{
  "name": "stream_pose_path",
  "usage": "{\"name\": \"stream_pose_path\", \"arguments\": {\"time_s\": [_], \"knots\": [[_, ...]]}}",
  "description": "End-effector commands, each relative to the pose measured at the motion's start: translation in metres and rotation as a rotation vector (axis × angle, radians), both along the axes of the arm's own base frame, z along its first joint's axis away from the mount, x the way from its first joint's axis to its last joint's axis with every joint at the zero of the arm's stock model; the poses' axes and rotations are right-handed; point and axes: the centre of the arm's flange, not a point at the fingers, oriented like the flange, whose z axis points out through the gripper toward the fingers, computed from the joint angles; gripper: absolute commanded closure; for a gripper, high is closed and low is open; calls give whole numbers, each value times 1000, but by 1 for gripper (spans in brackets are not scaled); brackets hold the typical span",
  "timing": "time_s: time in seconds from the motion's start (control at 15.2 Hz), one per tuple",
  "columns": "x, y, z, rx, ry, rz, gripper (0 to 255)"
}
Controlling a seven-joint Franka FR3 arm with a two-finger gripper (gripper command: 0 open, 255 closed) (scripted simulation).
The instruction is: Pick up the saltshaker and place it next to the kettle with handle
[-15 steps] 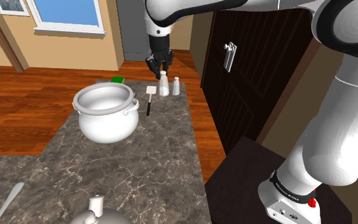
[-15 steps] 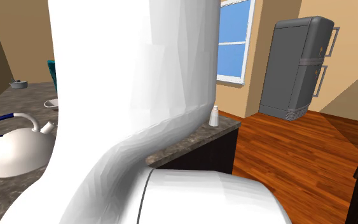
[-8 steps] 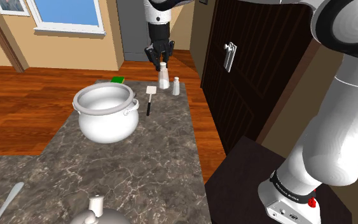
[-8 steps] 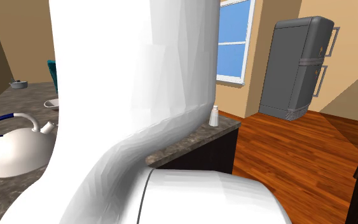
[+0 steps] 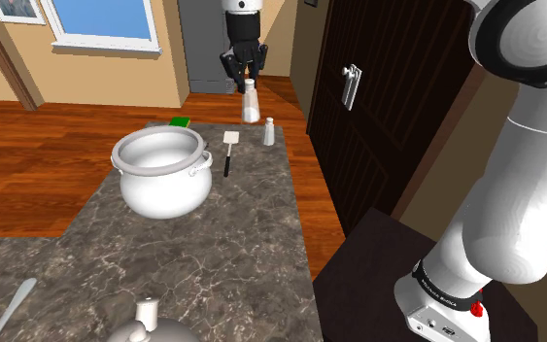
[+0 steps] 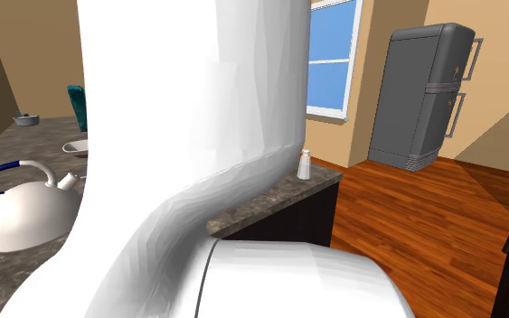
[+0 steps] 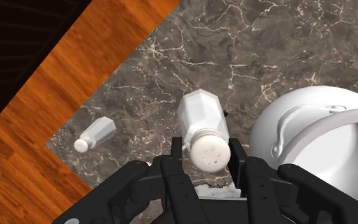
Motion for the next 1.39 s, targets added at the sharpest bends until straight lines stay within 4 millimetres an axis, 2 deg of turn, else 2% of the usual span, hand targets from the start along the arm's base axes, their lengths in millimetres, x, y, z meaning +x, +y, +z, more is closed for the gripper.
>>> {"name": "stream_pose_path", "arguments": {"time_s": [0.0,0.26,1.32], "knots": [[0,0,11,0,0,0,255],[0,0,30,0,0,0,255],[-157,141,30,0,0,0,255]]}}
